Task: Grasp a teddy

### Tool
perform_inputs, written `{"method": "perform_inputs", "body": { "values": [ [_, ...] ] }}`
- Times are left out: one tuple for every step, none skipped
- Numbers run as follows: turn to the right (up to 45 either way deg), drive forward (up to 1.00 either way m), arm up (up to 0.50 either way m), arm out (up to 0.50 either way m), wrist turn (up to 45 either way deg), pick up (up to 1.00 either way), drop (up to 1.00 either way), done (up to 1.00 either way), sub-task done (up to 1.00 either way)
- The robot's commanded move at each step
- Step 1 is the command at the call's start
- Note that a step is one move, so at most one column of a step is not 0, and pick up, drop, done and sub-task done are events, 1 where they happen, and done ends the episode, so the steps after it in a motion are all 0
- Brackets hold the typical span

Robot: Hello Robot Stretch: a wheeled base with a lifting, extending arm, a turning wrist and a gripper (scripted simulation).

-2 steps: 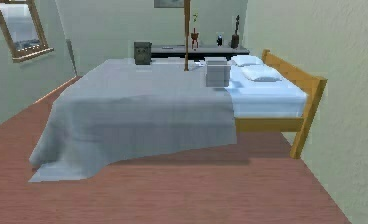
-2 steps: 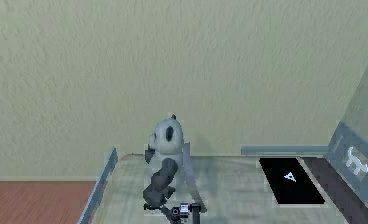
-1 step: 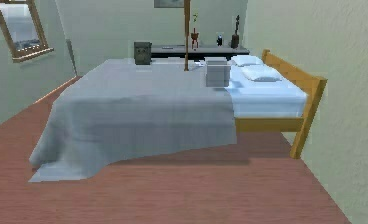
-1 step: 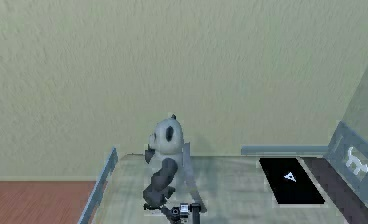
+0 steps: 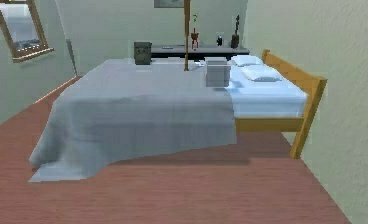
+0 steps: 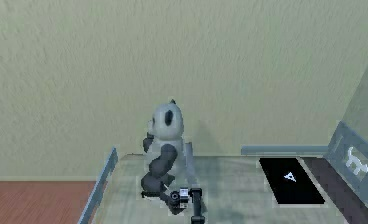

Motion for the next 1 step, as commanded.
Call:
{"method": "perform_inputs", "body": {
  "values": [
    [0.0,0.0,0.0,0.0,0.0,0.0,0.0,1.0,0.0]
  ]
}}
